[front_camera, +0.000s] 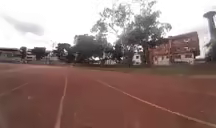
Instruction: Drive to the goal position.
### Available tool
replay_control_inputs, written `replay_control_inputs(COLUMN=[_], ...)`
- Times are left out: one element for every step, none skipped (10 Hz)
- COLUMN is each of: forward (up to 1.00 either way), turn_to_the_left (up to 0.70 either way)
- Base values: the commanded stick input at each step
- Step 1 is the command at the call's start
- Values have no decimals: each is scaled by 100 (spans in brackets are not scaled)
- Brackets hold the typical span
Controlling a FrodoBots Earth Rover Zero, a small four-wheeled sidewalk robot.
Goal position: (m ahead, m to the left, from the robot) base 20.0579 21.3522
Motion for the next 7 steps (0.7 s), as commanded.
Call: replay_control_inputs(forward=[70, 70, 70, 70, 70, 70, 70], turn_to_the_left=[0, 0, 0, 0, 0, 0, 0])
